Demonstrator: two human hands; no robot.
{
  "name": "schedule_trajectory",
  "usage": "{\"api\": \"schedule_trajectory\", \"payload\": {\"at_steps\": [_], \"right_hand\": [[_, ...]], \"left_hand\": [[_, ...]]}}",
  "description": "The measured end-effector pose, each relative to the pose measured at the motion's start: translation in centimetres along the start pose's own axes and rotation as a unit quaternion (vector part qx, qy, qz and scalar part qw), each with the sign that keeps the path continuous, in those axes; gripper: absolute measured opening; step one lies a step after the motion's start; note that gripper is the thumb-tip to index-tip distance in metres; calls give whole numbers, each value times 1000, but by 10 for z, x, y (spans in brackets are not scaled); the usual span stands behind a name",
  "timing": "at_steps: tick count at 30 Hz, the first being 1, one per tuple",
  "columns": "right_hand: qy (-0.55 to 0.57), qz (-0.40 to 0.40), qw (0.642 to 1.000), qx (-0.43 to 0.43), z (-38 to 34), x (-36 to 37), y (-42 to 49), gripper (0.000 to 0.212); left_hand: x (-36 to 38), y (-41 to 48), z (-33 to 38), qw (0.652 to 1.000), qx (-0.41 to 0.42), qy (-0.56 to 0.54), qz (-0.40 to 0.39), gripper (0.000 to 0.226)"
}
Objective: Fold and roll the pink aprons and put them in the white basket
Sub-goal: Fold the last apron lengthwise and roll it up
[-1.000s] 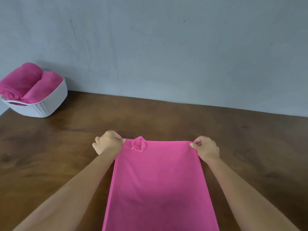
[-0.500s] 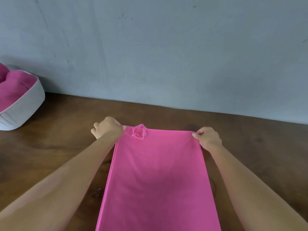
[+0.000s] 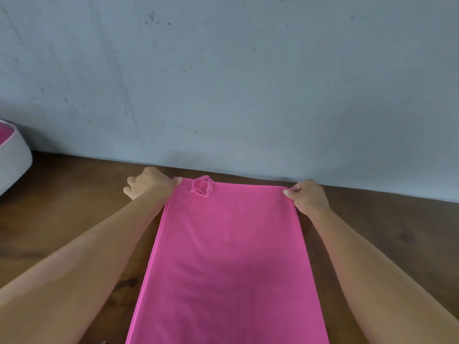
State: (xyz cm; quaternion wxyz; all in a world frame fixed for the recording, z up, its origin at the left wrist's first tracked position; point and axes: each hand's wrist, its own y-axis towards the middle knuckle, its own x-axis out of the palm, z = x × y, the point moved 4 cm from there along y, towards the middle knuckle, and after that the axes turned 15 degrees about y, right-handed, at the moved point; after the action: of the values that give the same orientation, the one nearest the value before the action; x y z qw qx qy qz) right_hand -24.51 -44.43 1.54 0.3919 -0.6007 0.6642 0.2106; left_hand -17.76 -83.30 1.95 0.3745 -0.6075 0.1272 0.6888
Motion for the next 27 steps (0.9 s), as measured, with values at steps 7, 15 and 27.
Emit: {"api": "schedule_trajectory", "payload": {"at_steps": [7,15,27], "right_hand": [[39,47,997,52,-1,-5,22,51],[13,98,991,87,-5,-1,18,51],[-7,94,988,-126,-3,13,-60,56]], "left_hand": [[5,11,7,999,-1,19,38,62],[3,12,16,998,-17,44,44,73],[9,-55,12,971,161,3,178,62]]}}
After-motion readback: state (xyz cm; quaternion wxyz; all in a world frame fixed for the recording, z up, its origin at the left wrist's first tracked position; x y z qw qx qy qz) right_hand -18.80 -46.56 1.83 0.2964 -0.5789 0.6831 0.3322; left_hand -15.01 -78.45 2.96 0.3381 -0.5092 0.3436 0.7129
